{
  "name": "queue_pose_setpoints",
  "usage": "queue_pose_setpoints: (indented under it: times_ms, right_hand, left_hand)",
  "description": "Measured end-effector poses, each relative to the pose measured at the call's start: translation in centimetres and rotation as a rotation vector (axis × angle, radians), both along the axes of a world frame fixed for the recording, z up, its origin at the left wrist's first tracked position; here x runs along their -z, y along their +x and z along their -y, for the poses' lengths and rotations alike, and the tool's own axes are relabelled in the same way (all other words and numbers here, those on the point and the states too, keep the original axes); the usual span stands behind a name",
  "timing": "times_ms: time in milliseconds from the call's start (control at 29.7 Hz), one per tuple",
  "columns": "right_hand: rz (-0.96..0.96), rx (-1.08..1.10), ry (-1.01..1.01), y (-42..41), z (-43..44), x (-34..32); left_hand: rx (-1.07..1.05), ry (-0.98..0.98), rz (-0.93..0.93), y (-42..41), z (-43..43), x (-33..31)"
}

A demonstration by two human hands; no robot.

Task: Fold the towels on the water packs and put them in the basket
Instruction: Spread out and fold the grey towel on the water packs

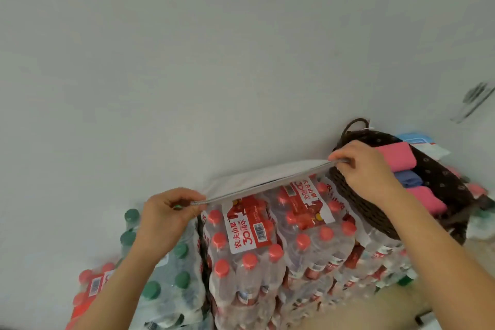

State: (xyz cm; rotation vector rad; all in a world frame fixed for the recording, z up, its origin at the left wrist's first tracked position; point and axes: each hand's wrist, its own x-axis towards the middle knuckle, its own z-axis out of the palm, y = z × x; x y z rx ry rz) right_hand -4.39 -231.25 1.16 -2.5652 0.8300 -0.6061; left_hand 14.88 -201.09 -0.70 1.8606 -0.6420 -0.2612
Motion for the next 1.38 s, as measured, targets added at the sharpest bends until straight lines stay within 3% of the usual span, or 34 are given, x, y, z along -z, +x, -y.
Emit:
queue_pose_setpoints:
  times_ms: [168, 404, 606, 774, 909, 1077, 1212, 1380]
  right_hand:
    - [-0.253, 0.013, 0.185, -4.7, -3.0, 5.6]
    - [-0.524, 0.025, 0.285, -7.2, -5.3, 6.8]
    - [-0.681, 0.011, 0.299, -7.7, -5.7, 7.2]
    - [-0.654, -0.049, 0.405, -7.6, -4.2, 6.8]
    - [-0.506, -0.106, 0.544, -6.4, -2.0, 5.3]
    - [-0.173, -0.051, 0.707, -2.6, 0.4, 5.3]
    - [-0.042, 0.033, 0.719, 1.2, 2.3, 6.9]
    - [-0.032, 0.070, 0.619, 5.3, 3.9, 8.5]
  left_hand:
    - [0.246, 0.308, -0.055, -2.9, -3.3, 6.0]
    - [0.463, 0.468, -0.071, -3.7, -4.5, 7.1]
    - [0.607, 0.534, -0.143, -4.2, -4.5, 8.1]
    - [0.642, 0.516, -0.214, -3.4, -4.6, 7.8]
    - [0.483, 0.323, -0.374, -2.2, -4.0, 7.1]
    - [0.151, 0.105, -0.489, -0.5, -1.7, 7.2]
    - [-0.086, 0.029, -0.480, 0.8, 0.7, 7.9]
    - [-0.239, 0.012, -0.441, 3.0, 3.2, 8.6]
